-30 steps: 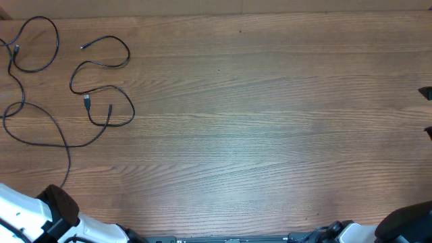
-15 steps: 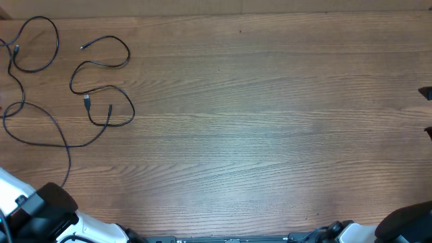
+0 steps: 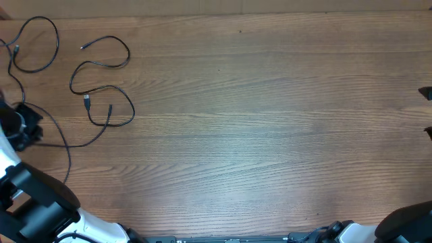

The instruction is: Untangle cables

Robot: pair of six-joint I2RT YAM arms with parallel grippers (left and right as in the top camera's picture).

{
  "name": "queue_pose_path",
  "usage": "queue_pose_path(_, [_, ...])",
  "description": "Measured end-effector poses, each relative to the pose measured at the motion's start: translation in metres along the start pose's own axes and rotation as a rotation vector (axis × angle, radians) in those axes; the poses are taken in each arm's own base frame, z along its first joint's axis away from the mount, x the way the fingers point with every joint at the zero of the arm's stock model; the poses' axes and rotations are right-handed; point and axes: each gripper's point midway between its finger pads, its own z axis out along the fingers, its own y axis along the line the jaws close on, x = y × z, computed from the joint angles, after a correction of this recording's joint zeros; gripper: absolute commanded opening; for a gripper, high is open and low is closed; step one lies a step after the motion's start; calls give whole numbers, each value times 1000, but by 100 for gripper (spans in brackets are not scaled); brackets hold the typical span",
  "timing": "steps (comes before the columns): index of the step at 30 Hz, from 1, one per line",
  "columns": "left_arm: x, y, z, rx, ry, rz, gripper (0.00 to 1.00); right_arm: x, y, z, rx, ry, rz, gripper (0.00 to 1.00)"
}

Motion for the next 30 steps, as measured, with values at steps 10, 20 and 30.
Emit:
queue_pose_path(10, [21, 22, 81, -85, 5, -20, 74, 0, 0, 0, 0, 0, 0, 100])
queue_pose_path(20, [15, 28, 120, -84, -101, -16, 77, 0, 0, 0, 0, 0, 0, 100])
queue_pose_path(30, [18, 33, 128, -100, -121, -1, 4, 0, 0, 0, 0, 0, 0, 100])
